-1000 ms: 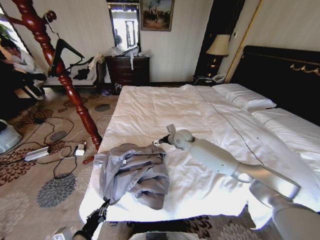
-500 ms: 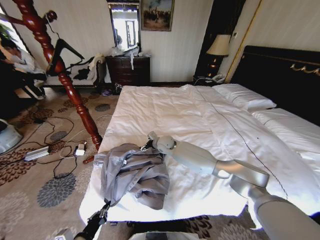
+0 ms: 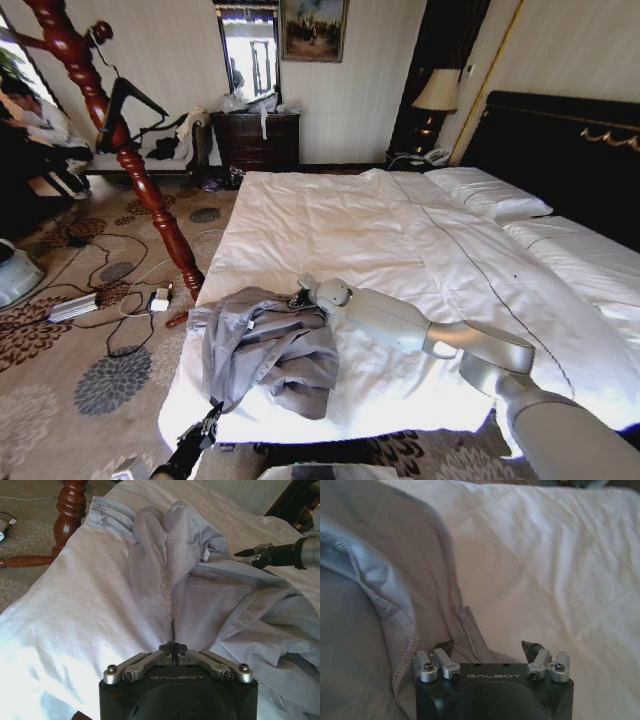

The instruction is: Pick up the clothes from the bed and hang them on the clothes hanger.

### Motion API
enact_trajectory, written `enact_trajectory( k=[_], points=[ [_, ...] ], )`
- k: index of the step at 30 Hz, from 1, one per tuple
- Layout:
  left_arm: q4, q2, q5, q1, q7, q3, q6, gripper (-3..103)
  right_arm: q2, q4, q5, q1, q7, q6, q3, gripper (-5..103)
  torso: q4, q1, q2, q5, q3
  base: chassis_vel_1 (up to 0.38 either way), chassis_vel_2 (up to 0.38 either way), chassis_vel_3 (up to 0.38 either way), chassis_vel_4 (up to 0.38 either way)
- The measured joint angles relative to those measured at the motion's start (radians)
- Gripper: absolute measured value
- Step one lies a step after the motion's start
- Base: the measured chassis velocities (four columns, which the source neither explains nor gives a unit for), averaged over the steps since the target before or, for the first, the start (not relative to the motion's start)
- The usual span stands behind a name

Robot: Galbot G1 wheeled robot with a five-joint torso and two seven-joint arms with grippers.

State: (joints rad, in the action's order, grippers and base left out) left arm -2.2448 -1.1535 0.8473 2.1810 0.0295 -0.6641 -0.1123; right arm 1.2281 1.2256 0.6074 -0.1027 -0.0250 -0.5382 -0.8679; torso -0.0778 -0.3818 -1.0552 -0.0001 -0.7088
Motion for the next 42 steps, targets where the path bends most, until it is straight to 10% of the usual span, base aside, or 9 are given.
enact_trajectory(
  k=[8,25,42],
  points=[
    [0.005,-0.001,0.003,-0.001,-0.001,0.000,0.000,0,0.042,-0.052,-0.052,0.013,-0.038,0.028,-0.041,68,0.0000,0.000,0.000,0.0000,0.000,0.000,0.000,0.000,0.000],
    [0.003,-0.003,0.004,-0.005,-0.001,0.001,-0.002,0,0.050,-0.120,-0.012,0.009,-0.080,0.056,-0.054,4,-0.0002,0.000,0.000,0.0000,0.000,0.000,0.000,0.000,0.000],
    [-0.022,0.007,0.003,-0.023,0.015,-0.006,-0.016,0,-0.048,0.029,0.129,0.027,0.032,0.039,0.050,0,-0.0001,0.000,0.000,0.0001,0.000,0.000,0.000,0.000,0.000]
  ],
)
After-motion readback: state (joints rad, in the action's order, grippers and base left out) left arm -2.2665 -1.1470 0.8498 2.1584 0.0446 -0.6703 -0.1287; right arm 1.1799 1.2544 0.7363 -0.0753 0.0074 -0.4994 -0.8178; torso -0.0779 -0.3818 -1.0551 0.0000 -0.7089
